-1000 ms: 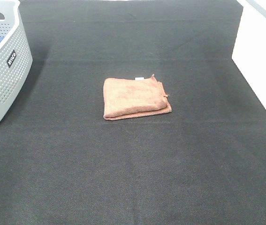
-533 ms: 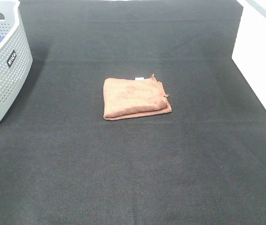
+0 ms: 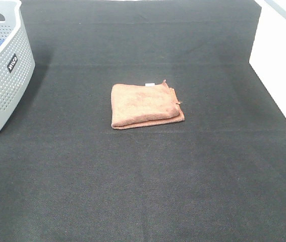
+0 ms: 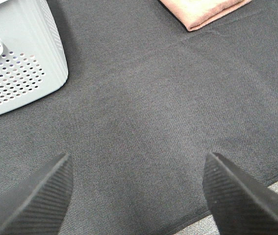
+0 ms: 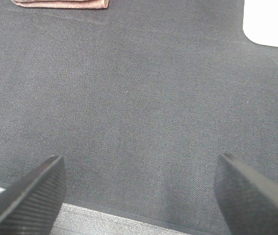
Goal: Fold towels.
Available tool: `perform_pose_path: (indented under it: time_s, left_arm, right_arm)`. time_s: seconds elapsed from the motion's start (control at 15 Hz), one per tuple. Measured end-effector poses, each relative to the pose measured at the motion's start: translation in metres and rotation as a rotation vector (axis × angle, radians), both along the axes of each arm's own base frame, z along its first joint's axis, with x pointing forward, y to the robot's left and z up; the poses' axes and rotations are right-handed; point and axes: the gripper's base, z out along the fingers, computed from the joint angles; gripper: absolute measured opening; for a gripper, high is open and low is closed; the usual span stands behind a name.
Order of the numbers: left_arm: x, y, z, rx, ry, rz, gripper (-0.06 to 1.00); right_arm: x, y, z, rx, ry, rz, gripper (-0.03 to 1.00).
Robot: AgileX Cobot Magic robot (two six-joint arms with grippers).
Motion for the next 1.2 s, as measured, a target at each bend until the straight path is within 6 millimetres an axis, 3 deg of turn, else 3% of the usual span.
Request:
perform_pose_path:
  time_s: [0.33,0.53,0.73,1.2]
  left_arm:
    - [0.001,0.001,0.0,0.002,-0.001,0.096,0.71]
    - [-0.004,0.003,0.0,-0.001,-0.036,0.195,0.71]
    - [-0.018,0.004,0.001,-0.011,-0.128,0.206,0.71]
    - [-0.019,0.004,0.001,-0.011,-0.135,0.207,0.71]
  right_arm:
    - [-0.001,-0.001,0.0,0.009,-0.007,-0.039,0.78]
    - [-0.012,-0.003,0.002,0.015,-0.088,-0.111,0.78]
    - [-0.026,-0.003,0.003,0.021,-0.171,-0.121,0.78]
    - [-0.038,-0.002,0.003,0.029,-0.248,-0.119,0.78]
